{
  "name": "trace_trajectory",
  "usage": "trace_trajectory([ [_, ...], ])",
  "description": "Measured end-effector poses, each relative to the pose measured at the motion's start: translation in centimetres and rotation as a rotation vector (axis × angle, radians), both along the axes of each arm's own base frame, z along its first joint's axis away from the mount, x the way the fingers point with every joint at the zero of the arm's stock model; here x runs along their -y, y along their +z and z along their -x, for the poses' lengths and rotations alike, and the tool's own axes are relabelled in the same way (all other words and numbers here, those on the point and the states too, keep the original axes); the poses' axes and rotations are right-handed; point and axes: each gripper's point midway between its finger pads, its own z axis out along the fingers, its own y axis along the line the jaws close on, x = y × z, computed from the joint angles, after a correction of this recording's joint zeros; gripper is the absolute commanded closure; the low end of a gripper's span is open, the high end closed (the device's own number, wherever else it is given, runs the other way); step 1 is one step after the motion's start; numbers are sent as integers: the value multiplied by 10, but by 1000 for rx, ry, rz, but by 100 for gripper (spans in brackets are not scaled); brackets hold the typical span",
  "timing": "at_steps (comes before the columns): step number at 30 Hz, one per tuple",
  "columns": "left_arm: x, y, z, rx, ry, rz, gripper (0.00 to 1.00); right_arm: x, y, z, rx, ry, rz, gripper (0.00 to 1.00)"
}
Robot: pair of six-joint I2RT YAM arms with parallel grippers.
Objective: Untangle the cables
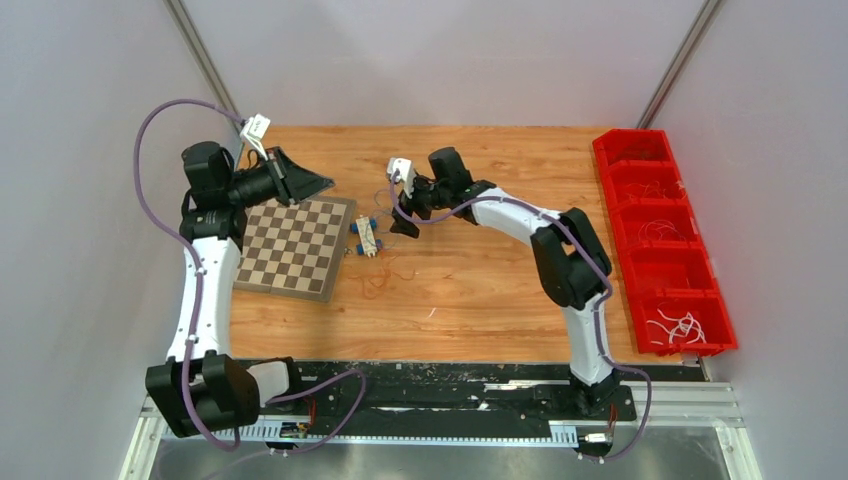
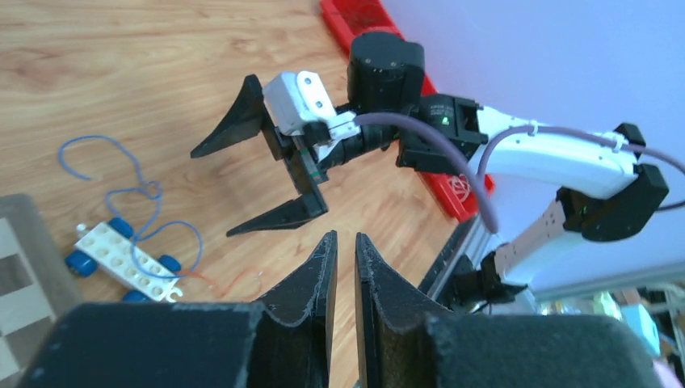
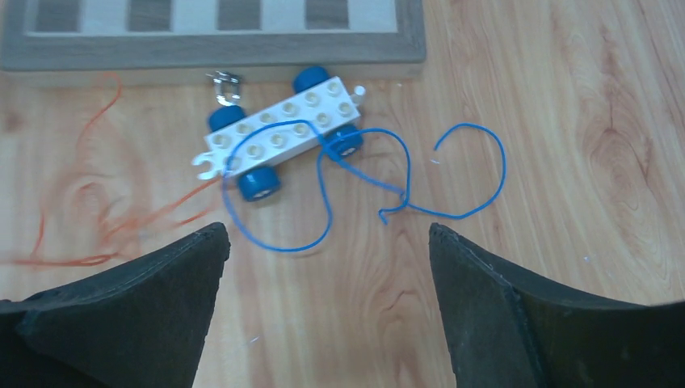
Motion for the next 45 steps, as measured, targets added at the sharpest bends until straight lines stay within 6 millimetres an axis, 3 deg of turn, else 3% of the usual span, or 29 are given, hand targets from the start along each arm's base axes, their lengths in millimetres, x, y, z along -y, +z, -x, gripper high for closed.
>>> trace_trajectory([
  [3,-13,-4,-5,-21,66,8,79,-9,-27,-21,31,-17,49,5],
  [7,-15,-11,0,-40,95,11,79,-17,-52,-39,64,-27,84,5],
  [15,-18,-20,4,-61,119,-10,77,-32,-74,-55,186,1,124,10],
  [17,-18,-24,4,-73,125,-12,77,-39,-80,-55,211,17,134,20],
  [20,-19,-30,5,-92,132,-16,76,-50,-90,-55,253,43,145,52],
  [25,-20,-34,5,-99,132,-24,76,-58,-92,-64,327,31,175,93],
  [26,-20,-34,6,-100,132,-25,75,-57,-93,-65,332,29,179,99],
  [30,-18,-33,7,-93,117,-25,73,-28,-86,-52,304,24,209,100],
  [33,-15,-31,8,-63,91,-21,71,4,-52,-38,269,19,218,100],
  [35,-9,-31,9,-44,64,-24,70,28,-6,-33,280,-1,196,100],
  [40,23,-40,13,4,-65,-64,67,96,144,-24,389,-116,80,100],
  [43,50,-52,18,14,-166,-95,66,148,209,-16,419,-215,40,100],
  [45,64,-60,19,22,-215,-113,65,184,232,-10,404,-288,35,100],
])
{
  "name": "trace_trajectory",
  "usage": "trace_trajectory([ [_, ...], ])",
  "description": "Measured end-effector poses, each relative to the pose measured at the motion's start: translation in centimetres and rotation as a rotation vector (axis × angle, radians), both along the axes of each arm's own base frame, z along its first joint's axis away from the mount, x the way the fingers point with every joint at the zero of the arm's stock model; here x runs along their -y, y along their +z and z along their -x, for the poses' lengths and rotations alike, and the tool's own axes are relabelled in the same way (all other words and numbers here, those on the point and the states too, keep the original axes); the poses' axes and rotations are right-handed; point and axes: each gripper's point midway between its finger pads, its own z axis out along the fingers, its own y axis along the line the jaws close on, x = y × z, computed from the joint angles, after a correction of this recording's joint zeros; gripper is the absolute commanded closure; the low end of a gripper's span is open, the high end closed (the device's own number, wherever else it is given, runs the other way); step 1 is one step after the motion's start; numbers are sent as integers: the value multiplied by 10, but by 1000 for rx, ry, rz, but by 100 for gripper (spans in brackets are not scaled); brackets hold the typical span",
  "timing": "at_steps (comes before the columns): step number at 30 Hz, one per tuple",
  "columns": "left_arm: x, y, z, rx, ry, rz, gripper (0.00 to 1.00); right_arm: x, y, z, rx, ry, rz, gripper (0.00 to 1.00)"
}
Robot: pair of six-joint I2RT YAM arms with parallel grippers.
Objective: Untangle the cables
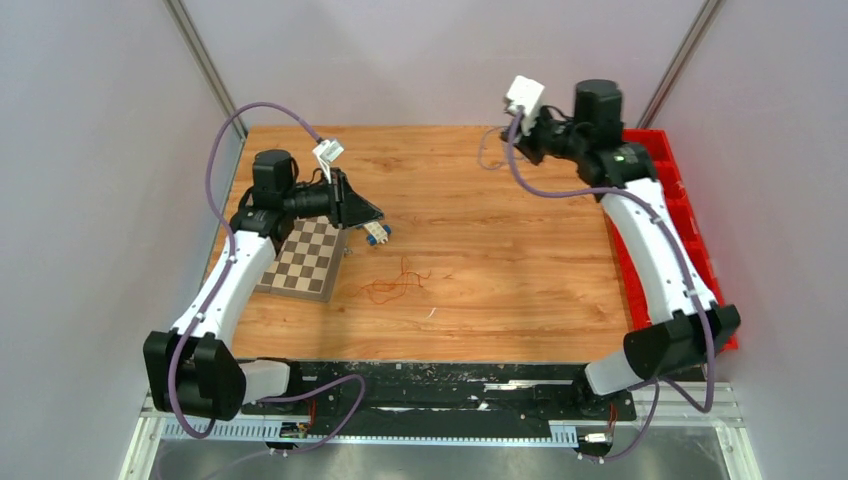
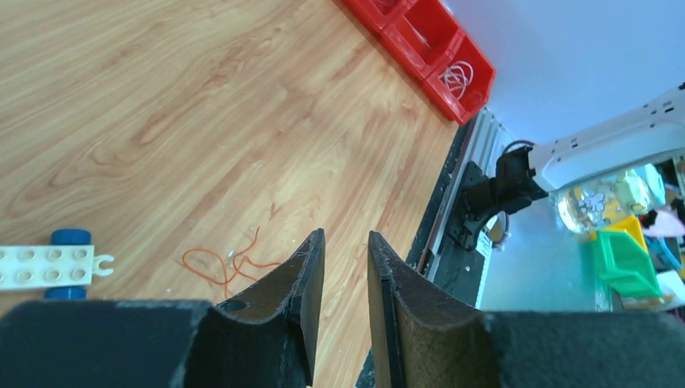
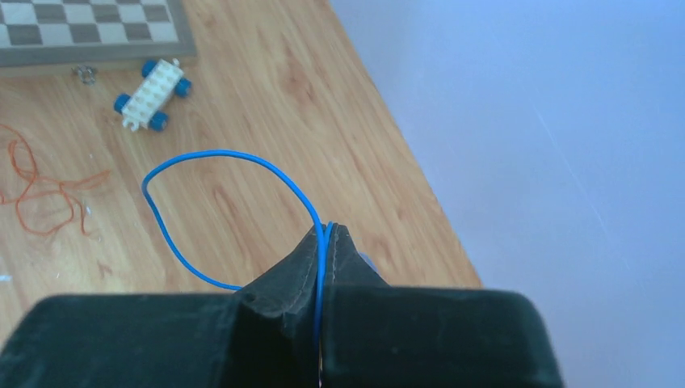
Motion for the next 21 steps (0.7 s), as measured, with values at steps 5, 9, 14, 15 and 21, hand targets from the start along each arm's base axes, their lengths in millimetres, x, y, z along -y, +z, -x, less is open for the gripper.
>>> trace_trajectory([
  [5,19,-9,-4,-5,-66,-12,55,110,6,28,-119,-243,-11,100],
  [9,25,-15,-10,-17,-83,-14,36,191,-19,61,-227,-454,13,100],
  [14,28,-19,-9,-18,-102,-15,13,266,-69,95,-370,-642,85,100],
  [15,28,-18,-9,-12,-107,-15,9,278,-81,100,-403,-664,102,100],
  [21,28,-21,-7,0,-118,-23,4,317,-137,111,-536,-681,208,100],
])
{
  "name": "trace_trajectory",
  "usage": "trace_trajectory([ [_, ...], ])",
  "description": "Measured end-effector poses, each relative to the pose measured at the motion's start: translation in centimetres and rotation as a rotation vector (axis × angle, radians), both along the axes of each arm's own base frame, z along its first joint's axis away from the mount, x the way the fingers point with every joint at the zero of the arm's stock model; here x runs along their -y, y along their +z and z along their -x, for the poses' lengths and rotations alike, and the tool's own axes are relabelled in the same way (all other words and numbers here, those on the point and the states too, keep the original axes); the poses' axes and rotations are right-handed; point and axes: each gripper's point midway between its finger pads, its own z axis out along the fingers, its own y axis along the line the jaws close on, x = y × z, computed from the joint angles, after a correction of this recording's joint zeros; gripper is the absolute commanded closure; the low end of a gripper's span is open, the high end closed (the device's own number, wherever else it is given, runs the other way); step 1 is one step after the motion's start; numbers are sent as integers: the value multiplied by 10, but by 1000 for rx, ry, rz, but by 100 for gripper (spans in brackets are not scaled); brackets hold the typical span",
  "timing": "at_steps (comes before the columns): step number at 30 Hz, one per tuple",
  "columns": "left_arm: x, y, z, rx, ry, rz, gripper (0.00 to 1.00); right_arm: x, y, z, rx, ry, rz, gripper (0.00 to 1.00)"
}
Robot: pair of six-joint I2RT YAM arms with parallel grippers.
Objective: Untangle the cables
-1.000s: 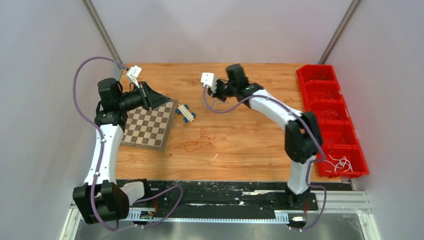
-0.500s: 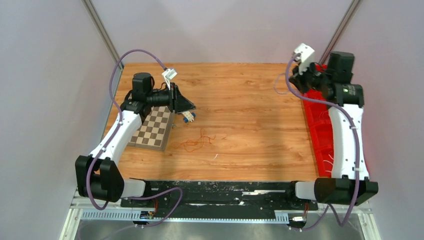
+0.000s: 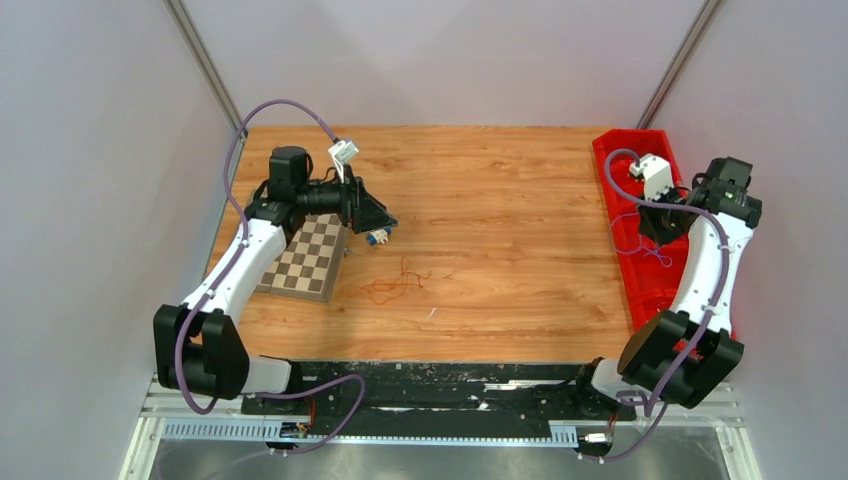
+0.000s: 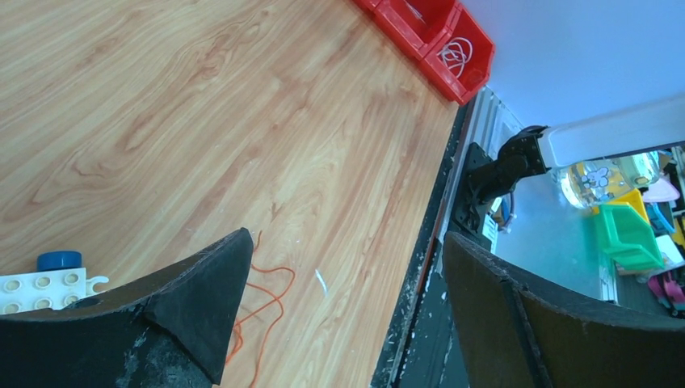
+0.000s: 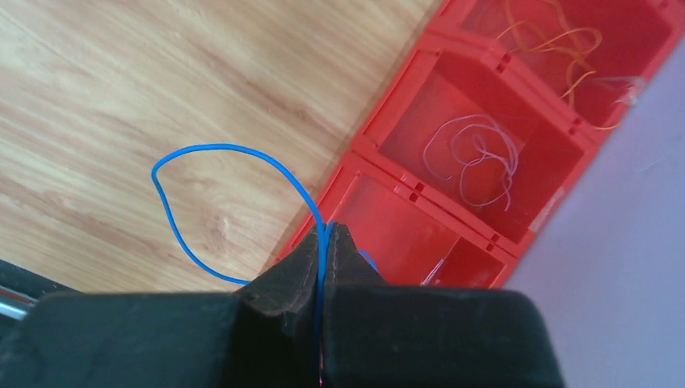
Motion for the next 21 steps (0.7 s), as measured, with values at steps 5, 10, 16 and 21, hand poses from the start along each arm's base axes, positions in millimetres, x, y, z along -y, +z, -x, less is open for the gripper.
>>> trace_trajectory([
  [5,-2,-3,4,7,-7,-17,4,12,-34,6,-62,65,44,100],
  [10,-5,-11,10,0,-15,-52,4,25,-57,8,-93,108,83,100],
  [16,-8,-10,11,10,-14,-83,4,62,-85,17,-139,77,112,100],
  [21,-9,-9,12,9,-15,-90,4,95,-109,25,-164,42,148,100],
])
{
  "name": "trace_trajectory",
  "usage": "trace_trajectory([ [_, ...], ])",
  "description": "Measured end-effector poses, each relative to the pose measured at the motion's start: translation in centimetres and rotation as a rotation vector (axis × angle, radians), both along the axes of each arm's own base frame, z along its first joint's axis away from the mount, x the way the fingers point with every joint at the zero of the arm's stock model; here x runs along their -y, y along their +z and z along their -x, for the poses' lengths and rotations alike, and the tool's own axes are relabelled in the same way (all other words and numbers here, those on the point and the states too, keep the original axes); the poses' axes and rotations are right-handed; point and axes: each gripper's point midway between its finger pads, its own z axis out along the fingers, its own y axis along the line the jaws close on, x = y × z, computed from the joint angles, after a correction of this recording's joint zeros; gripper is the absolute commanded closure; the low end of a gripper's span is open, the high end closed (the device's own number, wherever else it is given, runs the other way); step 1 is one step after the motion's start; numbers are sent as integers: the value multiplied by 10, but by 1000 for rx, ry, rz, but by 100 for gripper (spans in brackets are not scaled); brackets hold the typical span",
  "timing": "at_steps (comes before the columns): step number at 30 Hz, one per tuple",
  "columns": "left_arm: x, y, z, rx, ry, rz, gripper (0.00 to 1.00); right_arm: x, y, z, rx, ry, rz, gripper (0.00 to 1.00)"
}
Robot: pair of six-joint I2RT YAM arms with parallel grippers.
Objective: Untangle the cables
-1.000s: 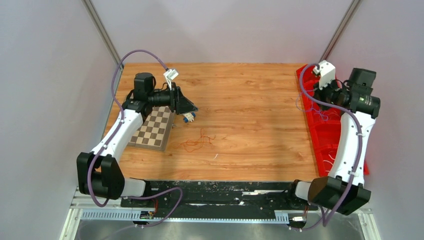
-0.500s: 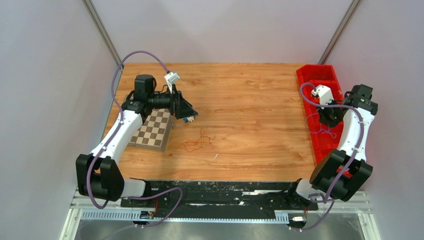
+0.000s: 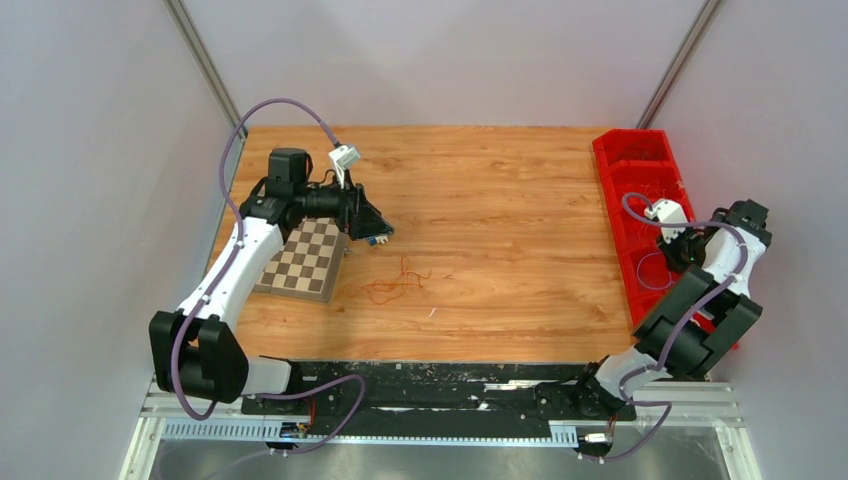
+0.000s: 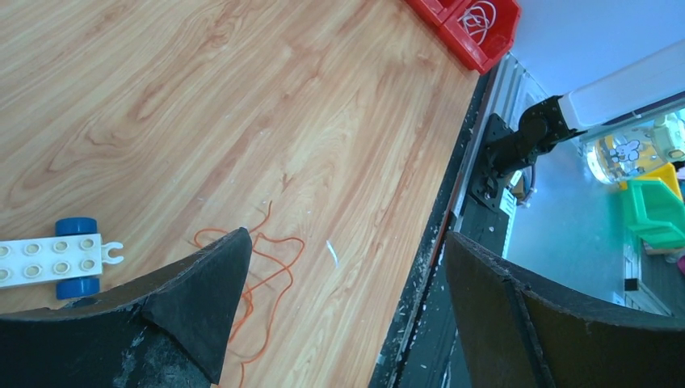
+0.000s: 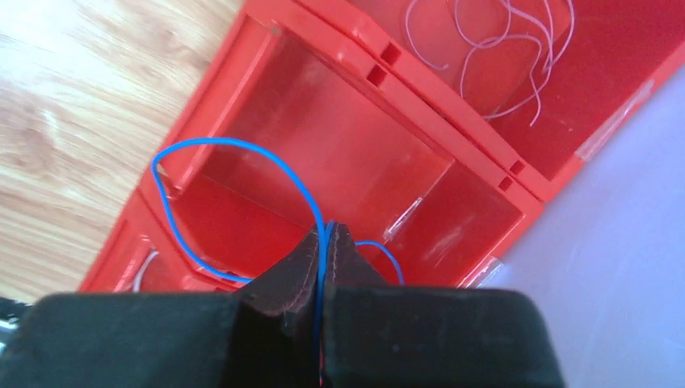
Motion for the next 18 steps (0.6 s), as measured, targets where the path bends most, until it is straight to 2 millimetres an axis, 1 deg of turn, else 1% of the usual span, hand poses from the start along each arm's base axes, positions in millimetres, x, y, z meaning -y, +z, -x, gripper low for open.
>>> trace_trajectory([
  [2,0,3,-1,6,0,0,4,10,-9,2,-8,-5,23,96],
  [4,0,7,-2,15,3,0,4,18,-14,2,-12,-11,46,90],
  [5,0,8,-3,18,4,-1,4,23,-16,1,-14,-15,61,90],
  [6,0,8,-3,20,6,-2,4,27,-17,0,-14,-19,71,89],
  [9,-1,7,-4,13,17,-12,4,37,-19,-3,-13,-33,104,83],
  [11,-2,6,-4,8,22,-17,4,39,-18,-5,-7,-41,114,85],
  [12,-2,5,-4,7,24,-18,4,41,-16,-6,2,-44,121,83],
  [13,-2,5,-5,8,27,-20,4,42,-15,-7,10,-43,127,74],
  [14,-3,5,-5,8,30,-22,4,44,-12,-10,22,-43,138,59],
  [15,-3,5,-6,8,33,-23,4,45,-8,-11,37,-42,149,47],
  [16,-3,4,-6,8,36,-25,4,46,-4,-13,54,-35,167,42],
  [17,-3,4,-7,9,38,-26,4,45,0,-13,64,-34,175,42],
  [18,-3,4,-7,10,40,-27,4,45,5,-14,81,-23,194,43],
])
